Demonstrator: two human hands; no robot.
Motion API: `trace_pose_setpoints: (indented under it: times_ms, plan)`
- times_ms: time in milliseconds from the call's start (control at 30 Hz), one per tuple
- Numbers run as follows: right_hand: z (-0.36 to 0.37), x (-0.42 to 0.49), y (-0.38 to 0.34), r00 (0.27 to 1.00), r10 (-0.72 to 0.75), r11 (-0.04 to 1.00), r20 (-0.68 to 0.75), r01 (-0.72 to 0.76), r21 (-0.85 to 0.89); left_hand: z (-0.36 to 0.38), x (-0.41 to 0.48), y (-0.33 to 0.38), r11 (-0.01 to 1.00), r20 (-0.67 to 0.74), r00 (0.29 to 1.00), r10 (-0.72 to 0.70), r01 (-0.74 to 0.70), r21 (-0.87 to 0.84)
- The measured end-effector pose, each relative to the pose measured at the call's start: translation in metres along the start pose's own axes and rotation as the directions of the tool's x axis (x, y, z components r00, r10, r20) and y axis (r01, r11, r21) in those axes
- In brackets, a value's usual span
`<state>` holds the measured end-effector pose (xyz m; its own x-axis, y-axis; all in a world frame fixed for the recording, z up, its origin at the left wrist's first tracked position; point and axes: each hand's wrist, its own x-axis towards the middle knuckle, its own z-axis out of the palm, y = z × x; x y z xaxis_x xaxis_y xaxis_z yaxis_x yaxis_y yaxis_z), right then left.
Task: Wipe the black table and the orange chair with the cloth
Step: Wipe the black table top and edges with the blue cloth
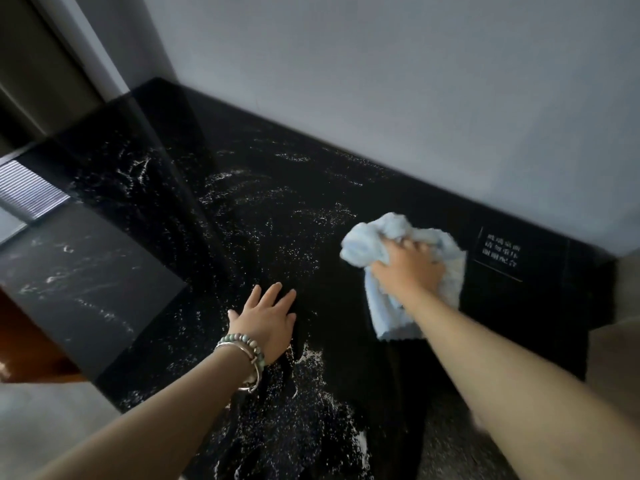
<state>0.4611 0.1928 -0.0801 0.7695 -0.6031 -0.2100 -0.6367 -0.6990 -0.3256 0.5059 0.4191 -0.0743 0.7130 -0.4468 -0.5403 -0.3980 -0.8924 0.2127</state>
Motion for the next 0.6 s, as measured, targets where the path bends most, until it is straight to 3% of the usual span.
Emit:
trace_pose_setpoints:
  times_ms: [67,133,200,233,267,300,333,367,400,433,533,600]
  plan:
    - [0.019,-0.024,-0.024,0.974,-0.212,0.976,0.076,0.214,-0.03,-0.001,0.0,-0.001,1.0,-0.003,1.0,0.011,-0.011,-0.004]
    - [0.009,-0.02,-0.021,0.966,-0.257,0.965,-0.029,0.255,-0.054,-0.001,0.0,-0.001,1.0,-0.012,1.0,0.022,-0.022,-0.01]
    - [-0.007,-0.005,0.01,0.963,-0.239,0.959,-0.123,0.254,0.127,-0.001,-0.002,-0.003,0.999,-0.018,0.999,0.032,-0.032,-0.011]
    - [-0.02,-0.01,0.022,0.929,-0.308,0.897,-0.203,0.355,0.264,0.0,-0.002,-0.004,0.999,-0.02,0.999,0.035,-0.035,-0.009]
    - [-0.024,-0.019,0.035,0.936,-0.253,0.823,-0.246,0.342,0.454,0.0,-0.002,-0.005,0.999,-0.024,0.999,0.037,-0.037,-0.004]
    - [-0.019,-0.03,0.045,0.949,-0.192,0.805,-0.248,0.297,0.513,0.001,-0.002,-0.004,0.999,-0.029,0.999,0.038,-0.038,-0.002]
    - [-0.013,-0.033,0.052,0.941,-0.128,0.93,-0.315,0.223,0.29,0.002,-0.002,-0.004,0.999,-0.032,0.999,0.035,-0.036,-0.005]
    - [-0.003,-0.034,0.051,0.974,-0.057,0.975,-0.221,0.102,0.196,0.002,-0.003,-0.003,0.999,-0.034,0.999,0.034,-0.034,-0.006]
    - [0.013,-0.049,0.042,0.975,0.025,0.999,-0.221,-0.035,-0.04,0.003,-0.003,-0.003,0.999,-0.038,0.999,0.036,-0.036,-0.002]
    - [0.025,-0.068,0.026,0.981,-0.005,0.991,-0.196,-0.023,-0.135,0.004,-0.005,-0.004,0.999,-0.042,0.998,0.041,-0.041,0.007]
    - [0.047,-0.115,-0.008,0.94,-0.306,0.952,-0.149,0.297,-0.076,0.008,-0.014,-0.007,0.997,-0.054,0.996,0.07,-0.068,0.035]
    - [0.034,-0.111,0.006,0.952,-0.298,0.953,-0.07,0.301,0.037,0.014,-0.023,-0.011,0.994,-0.061,0.993,0.1,-0.097,0.045]
